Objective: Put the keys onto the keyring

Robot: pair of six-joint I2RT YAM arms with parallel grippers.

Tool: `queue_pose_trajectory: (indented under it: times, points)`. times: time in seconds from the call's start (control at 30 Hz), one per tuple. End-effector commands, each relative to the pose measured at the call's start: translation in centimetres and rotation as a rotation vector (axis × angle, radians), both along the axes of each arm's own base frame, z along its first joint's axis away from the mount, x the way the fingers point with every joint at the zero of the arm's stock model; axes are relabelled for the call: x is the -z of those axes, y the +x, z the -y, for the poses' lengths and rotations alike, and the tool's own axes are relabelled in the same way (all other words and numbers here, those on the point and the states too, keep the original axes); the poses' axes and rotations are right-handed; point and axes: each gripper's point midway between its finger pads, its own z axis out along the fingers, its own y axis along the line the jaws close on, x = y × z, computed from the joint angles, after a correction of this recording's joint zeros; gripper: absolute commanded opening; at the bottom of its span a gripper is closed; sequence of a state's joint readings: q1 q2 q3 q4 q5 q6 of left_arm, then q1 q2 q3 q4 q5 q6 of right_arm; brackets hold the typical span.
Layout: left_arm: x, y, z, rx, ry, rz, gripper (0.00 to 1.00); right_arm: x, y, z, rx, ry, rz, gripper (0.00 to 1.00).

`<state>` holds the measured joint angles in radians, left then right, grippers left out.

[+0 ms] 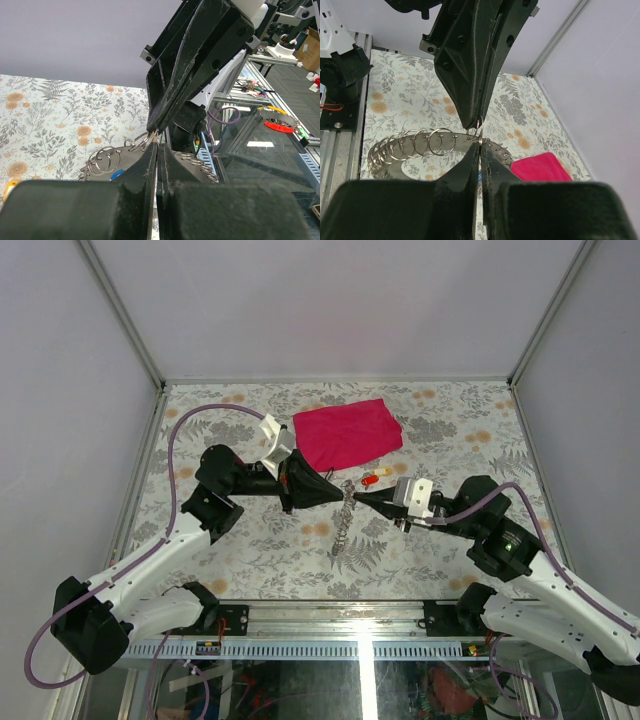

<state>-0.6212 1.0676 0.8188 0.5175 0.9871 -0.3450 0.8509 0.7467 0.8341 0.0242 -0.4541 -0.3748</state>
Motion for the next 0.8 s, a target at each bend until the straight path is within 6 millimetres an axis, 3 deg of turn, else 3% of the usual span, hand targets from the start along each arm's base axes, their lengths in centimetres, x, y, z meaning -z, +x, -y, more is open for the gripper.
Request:
queue_pose_trajectory:
  times: [0.0,0.27,0.47,0.77]
  points:
    - [-2.9,-0.4,-0.4,-0.009,-0.062,0.089,0.00,-1.7,-0.2,0.6,0.024,0.073,0.018,0.06]
    - [-3.1,-0.4,-0.4,-0.006,-0.065,0.091,0.00,-2.0,0.3,0.8,0.070,0.156,-0.048,0.05]
    - [-3.1,-0.4,-0.4,-0.004,-0.065,0.091,0.00,-2.3,2.4,1.3,0.194,0.254,-0.188,0.09]
    - [-3.0,-0.5,-0.4,-0.001,-0.060,0.088,0.00,-3.4,3.4,1.6,0.275,0.338,-0.348,0.25]
